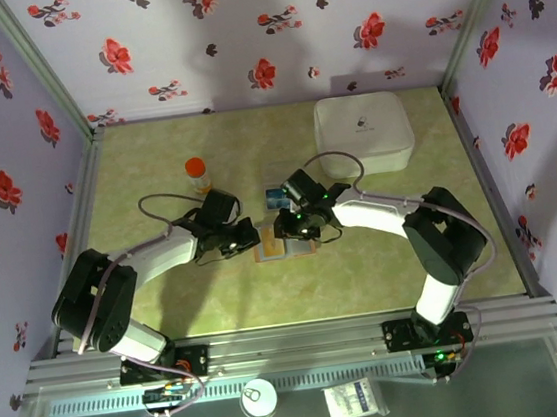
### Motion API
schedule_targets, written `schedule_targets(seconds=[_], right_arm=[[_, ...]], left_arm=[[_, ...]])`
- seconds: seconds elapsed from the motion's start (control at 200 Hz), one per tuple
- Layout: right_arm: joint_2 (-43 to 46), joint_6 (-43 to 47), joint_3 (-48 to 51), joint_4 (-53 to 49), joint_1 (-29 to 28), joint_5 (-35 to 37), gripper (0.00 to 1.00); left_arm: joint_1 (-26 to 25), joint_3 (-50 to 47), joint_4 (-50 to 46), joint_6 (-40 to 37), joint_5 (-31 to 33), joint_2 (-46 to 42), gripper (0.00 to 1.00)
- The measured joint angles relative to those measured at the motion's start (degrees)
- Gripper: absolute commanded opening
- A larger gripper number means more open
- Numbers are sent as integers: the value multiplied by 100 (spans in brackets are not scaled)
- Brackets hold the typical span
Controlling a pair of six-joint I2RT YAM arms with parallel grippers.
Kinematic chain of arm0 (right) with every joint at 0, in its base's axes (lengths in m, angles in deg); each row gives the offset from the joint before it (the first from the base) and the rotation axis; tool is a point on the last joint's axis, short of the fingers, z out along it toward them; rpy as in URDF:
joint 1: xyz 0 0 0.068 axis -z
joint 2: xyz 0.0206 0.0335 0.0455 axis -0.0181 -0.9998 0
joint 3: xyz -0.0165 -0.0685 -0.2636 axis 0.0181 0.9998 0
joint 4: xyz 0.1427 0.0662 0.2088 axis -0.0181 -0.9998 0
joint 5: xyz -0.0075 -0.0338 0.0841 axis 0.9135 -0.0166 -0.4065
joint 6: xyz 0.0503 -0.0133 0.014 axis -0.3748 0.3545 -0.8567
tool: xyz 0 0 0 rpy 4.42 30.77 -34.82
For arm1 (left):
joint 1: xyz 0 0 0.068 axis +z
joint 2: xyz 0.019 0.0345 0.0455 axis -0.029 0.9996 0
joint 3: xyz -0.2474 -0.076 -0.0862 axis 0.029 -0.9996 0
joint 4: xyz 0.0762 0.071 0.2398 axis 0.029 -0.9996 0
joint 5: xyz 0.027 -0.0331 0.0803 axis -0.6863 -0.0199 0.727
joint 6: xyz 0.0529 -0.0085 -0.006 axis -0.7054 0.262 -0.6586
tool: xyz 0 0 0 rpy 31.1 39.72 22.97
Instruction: Take the credit cards out of the card holder
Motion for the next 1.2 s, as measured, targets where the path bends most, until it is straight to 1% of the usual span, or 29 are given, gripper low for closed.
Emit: schedule_targets(seconds=[0.165,0.42,0.75,1.2], right_arm=[[-199,0,-107,42,-63,-81,29],[-249,0,-118,37,-74,-98,28],[-282,17,-208,35,-74,-74,26],[-542,63,-229,35,-74,-55,26]], left_arm=[[70,-221,98,57,-9,48,3],[96,-223,273,52,-181,282,2],[109,-223,396,52,-293,313,2],[114,-190,236,20,-282,474,1]])
